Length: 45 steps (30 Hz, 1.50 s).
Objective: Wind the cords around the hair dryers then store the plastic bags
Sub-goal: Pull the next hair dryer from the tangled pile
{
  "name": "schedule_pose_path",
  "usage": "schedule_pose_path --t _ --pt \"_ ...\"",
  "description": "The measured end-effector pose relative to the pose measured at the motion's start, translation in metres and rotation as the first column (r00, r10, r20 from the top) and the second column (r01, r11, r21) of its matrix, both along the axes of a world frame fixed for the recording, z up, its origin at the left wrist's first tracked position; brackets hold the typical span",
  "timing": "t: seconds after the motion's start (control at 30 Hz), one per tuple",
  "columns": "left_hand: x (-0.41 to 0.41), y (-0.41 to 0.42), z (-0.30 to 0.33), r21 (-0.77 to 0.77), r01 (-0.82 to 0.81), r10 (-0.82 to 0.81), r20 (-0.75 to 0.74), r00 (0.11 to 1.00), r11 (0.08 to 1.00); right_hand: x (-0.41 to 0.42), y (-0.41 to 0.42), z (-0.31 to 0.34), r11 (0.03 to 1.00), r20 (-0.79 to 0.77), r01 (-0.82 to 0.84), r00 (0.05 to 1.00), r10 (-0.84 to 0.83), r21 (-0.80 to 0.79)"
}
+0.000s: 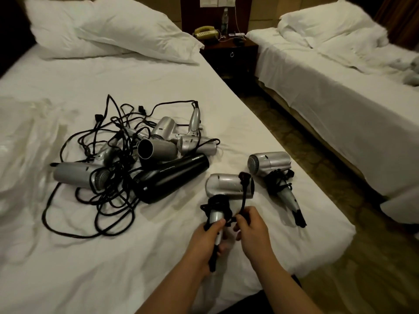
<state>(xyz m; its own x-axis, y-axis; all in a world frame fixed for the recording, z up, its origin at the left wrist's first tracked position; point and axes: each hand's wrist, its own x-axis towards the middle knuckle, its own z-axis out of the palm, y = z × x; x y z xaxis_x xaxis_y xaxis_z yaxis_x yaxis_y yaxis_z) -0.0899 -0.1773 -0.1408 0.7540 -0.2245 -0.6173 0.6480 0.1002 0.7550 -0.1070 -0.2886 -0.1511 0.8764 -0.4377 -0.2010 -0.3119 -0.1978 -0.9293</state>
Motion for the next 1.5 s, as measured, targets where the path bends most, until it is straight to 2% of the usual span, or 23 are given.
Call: schedule_pose_path --t 0.1,0.23,0.37,0.47,0.53,0.6,0.67,0.77,0.93,1.0,1.07,1.1,1.23,1.4,1.47,1.5 --pt "-0.008 0.021 0.009 -0.046 -0.022 0.026 0.078 0.997 0.999 -0.004 0.018 0.011 0.988 0.089 0.009 0.996 -0.023 0.153" --pt "-0.015 0.046 0.022 -0.106 -0.088 0.104 0.162 0.981 0.99 -0.007 0.042 0.025 0.975 0.196 0.014 0.979 -0.059 0.22" --pt "-0.026 0.062 0.029 -0.125 -0.149 0.172 0.196 0.965 0.981 -0.005 0.065 0.032 0.914 0.139 0.158 0.965 -0.224 0.373" --pt "-0.036 0.072 0.031 -0.079 -0.182 0.195 0.236 0.952 0.98 -0.007 0.077 0.036 0.883 0.115 0.202 0.955 -0.274 0.424" --pt "-0.039 0.077 0.032 -0.048 -0.212 0.217 0.258 0.942 0.976 -0.013 0.083 0.042 0.898 0.146 0.194 0.952 -0.27 0.395" --pt "-0.037 0.08 0.034 -0.007 -0.243 0.236 0.268 0.934 0.97 -0.022 0.088 0.047 0.949 0.21 0.151 0.954 -0.213 0.277" --pt "-0.035 0.079 0.035 0.031 -0.267 0.251 0.253 0.934 0.963 -0.03 0.092 0.05 0.981 0.266 0.103 0.953 -0.145 0.167" --pt "-0.034 0.078 0.036 0.075 -0.287 0.267 0.204 0.942 0.955 -0.037 0.096 0.053 0.994 0.31 0.034 0.949 -0.064 0.101" --pt "-0.032 0.085 0.03 0.213 -0.232 0.211 0.118 0.97 0.949 -0.031 0.093 0.053 0.996 0.266 -0.08 0.96 0.084 -0.024" --pt "-0.033 0.085 0.026 0.17 -0.208 0.207 0.024 0.978 0.963 -0.029 0.09 0.049 0.992 0.202 -0.109 0.972 0.119 -0.062" --pt "-0.038 0.086 0.023 0.055 -0.211 0.216 -0.086 0.973 0.976 -0.031 0.09 0.042 0.988 0.145 -0.142 0.978 0.15 -0.067" --pt "-0.04 0.086 0.018 0.042 -0.202 0.205 -0.095 0.974 0.979 -0.033 0.09 0.038 0.985 0.12 -0.16 0.979 0.166 -0.058" --pt "-0.047 0.089 0.001 0.209 -0.121 0.127 -0.013 0.992 0.97 -0.034 0.091 0.029 0.973 0.072 -0.226 0.971 0.228 -0.043" --pt "-0.041 0.096 -0.011 0.371 -0.048 0.074 -0.057 0.996 0.927 -0.028 0.093 0.029 0.946 0.053 -0.306 0.949 0.312 -0.103" --pt "-0.039 0.099 -0.017 0.467 -0.043 0.036 0.024 0.999 0.883 -0.024 0.095 0.034 0.935 0.051 -0.329 0.94 0.338 -0.129" --pt "-0.04 0.1 -0.021 0.561 -0.032 -0.031 0.101 0.994 0.827 -0.021 0.096 0.037 0.931 0.055 -0.337 0.936 0.347 -0.139"
